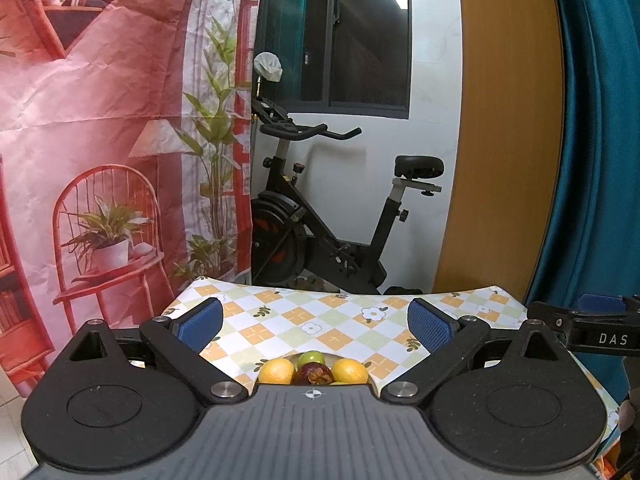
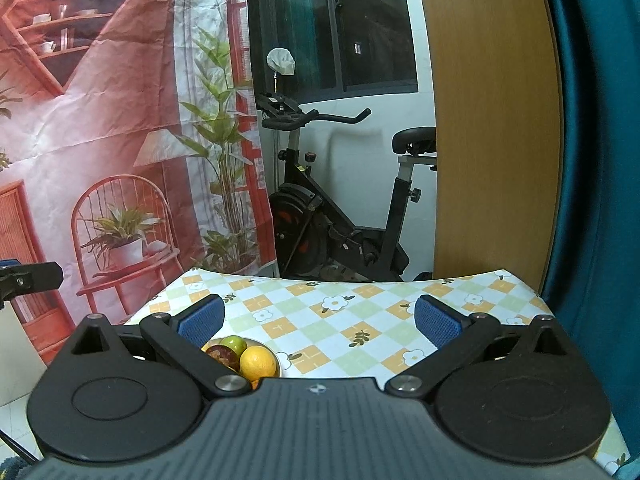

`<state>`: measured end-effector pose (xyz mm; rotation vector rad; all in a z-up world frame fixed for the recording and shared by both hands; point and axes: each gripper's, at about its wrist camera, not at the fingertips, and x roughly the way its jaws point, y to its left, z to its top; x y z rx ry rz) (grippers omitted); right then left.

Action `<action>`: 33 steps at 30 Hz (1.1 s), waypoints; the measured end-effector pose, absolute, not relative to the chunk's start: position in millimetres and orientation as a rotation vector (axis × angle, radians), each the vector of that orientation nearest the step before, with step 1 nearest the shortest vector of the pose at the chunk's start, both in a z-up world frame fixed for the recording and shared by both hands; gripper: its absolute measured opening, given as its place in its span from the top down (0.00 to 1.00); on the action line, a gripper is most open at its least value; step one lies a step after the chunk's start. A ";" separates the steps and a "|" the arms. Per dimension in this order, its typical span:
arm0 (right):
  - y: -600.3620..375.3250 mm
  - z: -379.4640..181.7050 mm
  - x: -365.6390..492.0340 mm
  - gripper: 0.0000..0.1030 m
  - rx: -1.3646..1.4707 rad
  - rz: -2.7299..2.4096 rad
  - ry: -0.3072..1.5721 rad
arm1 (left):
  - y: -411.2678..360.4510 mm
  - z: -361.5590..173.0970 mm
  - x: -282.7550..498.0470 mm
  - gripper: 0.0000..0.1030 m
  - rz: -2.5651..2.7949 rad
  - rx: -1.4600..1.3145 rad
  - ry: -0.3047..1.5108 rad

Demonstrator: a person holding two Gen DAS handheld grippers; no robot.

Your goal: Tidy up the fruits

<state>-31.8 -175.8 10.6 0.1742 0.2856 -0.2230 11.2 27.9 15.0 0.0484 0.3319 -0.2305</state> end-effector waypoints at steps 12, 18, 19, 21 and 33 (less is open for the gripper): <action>-174.5 13.3 -36.2 0.00 0.176 -0.223 0.283 | 25.5 14.6 7.6 0.03 -0.226 0.064 0.321; -174.6 14.3 -37.5 0.00 0.179 -0.224 0.285 | 25.9 14.2 6.8 0.03 -0.222 0.063 0.322; -174.2 14.3 -37.0 0.00 0.179 -0.225 0.286 | 26.2 14.0 6.6 0.03 -0.222 0.062 0.323; -174.7 14.1 -36.7 0.00 0.178 -0.224 0.284 | 26.6 13.5 6.2 0.03 -0.222 0.059 0.324; -175.1 14.2 -36.6 0.00 0.179 -0.223 0.286 | 27.3 14.7 5.7 0.03 -0.220 0.048 0.326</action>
